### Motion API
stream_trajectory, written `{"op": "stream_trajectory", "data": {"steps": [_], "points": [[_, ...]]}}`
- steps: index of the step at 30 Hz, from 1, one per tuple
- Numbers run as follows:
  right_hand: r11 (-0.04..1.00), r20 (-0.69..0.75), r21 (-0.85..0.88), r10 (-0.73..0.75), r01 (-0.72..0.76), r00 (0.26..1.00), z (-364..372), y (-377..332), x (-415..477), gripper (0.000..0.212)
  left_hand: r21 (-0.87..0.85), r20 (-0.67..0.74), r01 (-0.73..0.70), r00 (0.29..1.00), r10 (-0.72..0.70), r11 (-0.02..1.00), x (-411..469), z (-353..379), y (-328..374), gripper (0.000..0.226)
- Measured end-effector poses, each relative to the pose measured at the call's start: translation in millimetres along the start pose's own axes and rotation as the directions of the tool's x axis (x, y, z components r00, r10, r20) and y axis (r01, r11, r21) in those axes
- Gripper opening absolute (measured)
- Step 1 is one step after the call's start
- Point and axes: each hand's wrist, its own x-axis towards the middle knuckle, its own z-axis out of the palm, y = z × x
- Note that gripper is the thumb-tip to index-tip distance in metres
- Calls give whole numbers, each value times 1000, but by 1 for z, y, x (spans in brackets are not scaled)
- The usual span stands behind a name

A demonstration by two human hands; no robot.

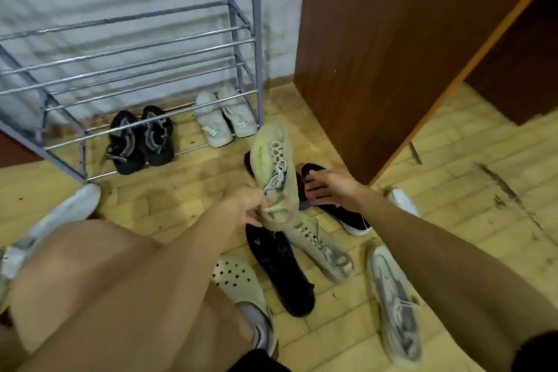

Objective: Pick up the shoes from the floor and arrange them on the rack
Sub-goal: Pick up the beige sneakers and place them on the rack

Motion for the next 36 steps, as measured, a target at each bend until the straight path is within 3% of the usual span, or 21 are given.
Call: {"op": "stream_trajectory", "data": {"steps": [2,5,8,11,16,21,27,30,34,36], "points": [[979,-138,-176,81,-105,987,-13,50,15,20,21,-4,8,1000,-8,1000,4,3,-2,47],[752,-170,-608,191,-255,967,-24,123,31,47,0,-13,-9,1000,9,1000,5,6,2,47],[632,-131,-724,270,-278,954,-16,172,36,58,3,-9,-16,1000,16,1000,6,7,-2,48],[616,-226,-718,235,-325,945,-5,185,36,69,16,-35,-29,999,29,999,8,6,-6,49],[591,-207,-733,278,-337,938,-5,172,31,72,-19,-20,-15,1000,15,1000,1,10,-12,49],[670,-99,-681,319,-298,943,-20,134,12,47,-64,-76,-40,997,35,997,-7,13,-14,52],[735,-95,-638,224,-232,970,-40,75,-3,48,-154,-149,-69,988,46,986,-15,4,-6,47],[713,-107,-663,210,-227,972,-37,52,-5,42,-207,-188,-101,980,61,973,-22,-13,3,41],[600,-30,-773,291,-206,956,-35,6,-11,38,-137,-304,-145,948,97,980,-23,-46,16,44],[603,5,-780,275,-168,962,-36,-25,-18,33,-120,-349,-148,932,98,982,-24,-62,22,43]]}}
